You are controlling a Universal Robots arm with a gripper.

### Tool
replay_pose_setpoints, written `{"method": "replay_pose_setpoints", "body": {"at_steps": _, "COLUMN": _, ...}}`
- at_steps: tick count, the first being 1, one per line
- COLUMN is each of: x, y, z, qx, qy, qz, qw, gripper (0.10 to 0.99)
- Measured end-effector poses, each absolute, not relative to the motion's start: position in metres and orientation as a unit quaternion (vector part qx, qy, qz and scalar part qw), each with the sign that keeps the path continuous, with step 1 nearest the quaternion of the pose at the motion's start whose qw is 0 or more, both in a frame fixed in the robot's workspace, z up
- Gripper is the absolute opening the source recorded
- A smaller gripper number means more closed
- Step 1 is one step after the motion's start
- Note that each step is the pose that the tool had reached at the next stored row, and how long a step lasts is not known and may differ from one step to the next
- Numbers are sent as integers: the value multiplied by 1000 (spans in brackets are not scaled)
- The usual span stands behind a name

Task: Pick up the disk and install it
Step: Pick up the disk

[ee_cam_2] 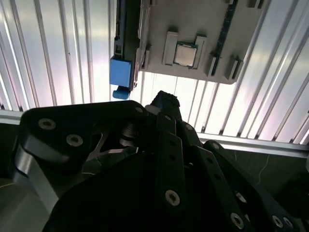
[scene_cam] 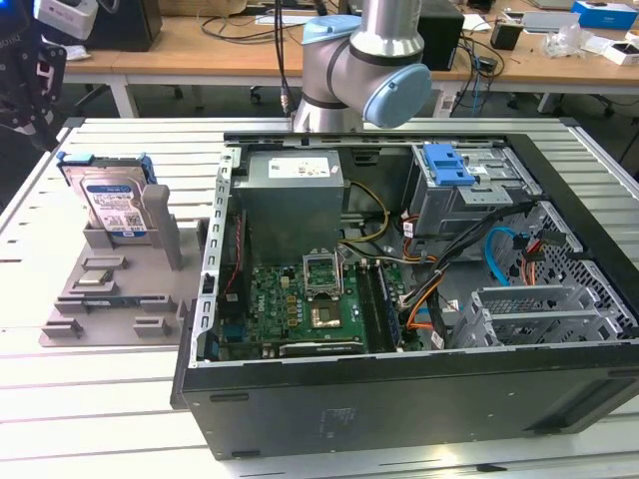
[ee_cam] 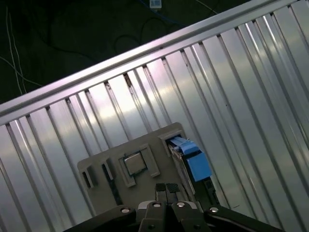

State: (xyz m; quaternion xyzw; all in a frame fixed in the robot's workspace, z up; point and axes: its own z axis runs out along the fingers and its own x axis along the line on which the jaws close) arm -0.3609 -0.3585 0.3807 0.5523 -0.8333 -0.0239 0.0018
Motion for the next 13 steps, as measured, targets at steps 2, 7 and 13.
{"method": "replay_pose_setpoints", "body": {"at_steps": 2, "x": -361, "y": -358, "z": 381, "qx": 559, "qy": -829, "qz": -24, "qw": 2, "gripper": 106}}
{"method": "replay_pose_setpoints", "body": {"at_steps": 7, "x": -361, "y": -358, "z": 381, "qx": 581, "qy": -814, "qz": -24, "qw": 3, "gripper": 106}}
{"method": "replay_pose_setpoints", "body": {"at_steps": 13, "x": -361, "y": -358, "z": 381, "qx": 600, "qy": -800, "qz": -24, "qw": 3, "gripper": 106}}
